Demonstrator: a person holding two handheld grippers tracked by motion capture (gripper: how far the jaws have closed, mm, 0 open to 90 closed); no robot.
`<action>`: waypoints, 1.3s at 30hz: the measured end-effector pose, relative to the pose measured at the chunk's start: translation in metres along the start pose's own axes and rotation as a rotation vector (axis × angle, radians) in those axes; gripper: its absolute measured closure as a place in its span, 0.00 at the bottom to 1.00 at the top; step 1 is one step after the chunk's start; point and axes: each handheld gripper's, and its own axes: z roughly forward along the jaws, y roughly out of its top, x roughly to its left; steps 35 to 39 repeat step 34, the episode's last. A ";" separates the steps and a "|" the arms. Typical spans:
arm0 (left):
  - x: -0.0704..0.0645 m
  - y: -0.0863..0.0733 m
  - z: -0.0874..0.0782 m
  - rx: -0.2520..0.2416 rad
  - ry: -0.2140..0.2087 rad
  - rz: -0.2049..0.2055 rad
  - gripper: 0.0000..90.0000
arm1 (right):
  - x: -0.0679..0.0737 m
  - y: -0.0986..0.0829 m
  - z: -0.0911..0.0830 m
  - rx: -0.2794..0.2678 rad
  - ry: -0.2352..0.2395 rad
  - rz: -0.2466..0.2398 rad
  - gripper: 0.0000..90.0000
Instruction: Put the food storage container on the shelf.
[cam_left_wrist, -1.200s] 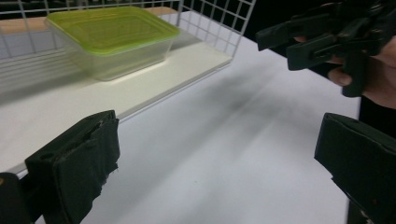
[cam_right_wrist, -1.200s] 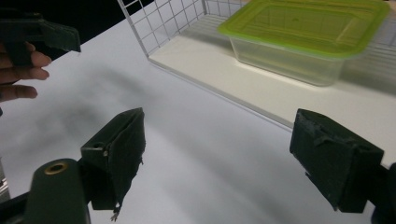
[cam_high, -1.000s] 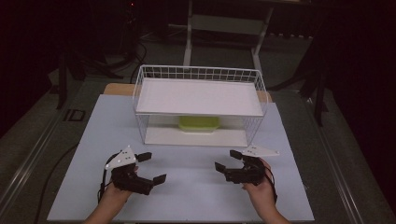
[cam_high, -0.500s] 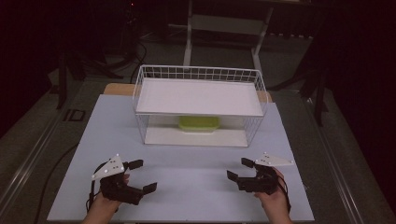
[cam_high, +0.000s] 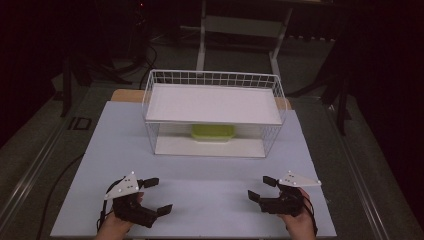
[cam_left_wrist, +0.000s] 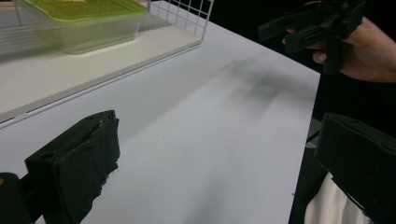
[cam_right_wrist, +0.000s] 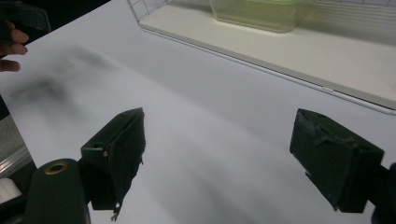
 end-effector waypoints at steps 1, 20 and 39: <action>0.000 -0.001 0.000 -0.004 -0.002 -0.001 0.01 | -0.001 -0.001 0.001 0.007 -0.006 -0.011 0.21; 0.005 -0.012 0.005 0.002 -0.011 -0.007 0.01 | -0.011 -0.008 0.009 0.023 0.004 -0.070 0.20; 0.008 -0.010 0.001 -0.024 0.006 -0.015 0.01 | -0.015 -0.009 0.009 0.010 0.009 -0.071 0.21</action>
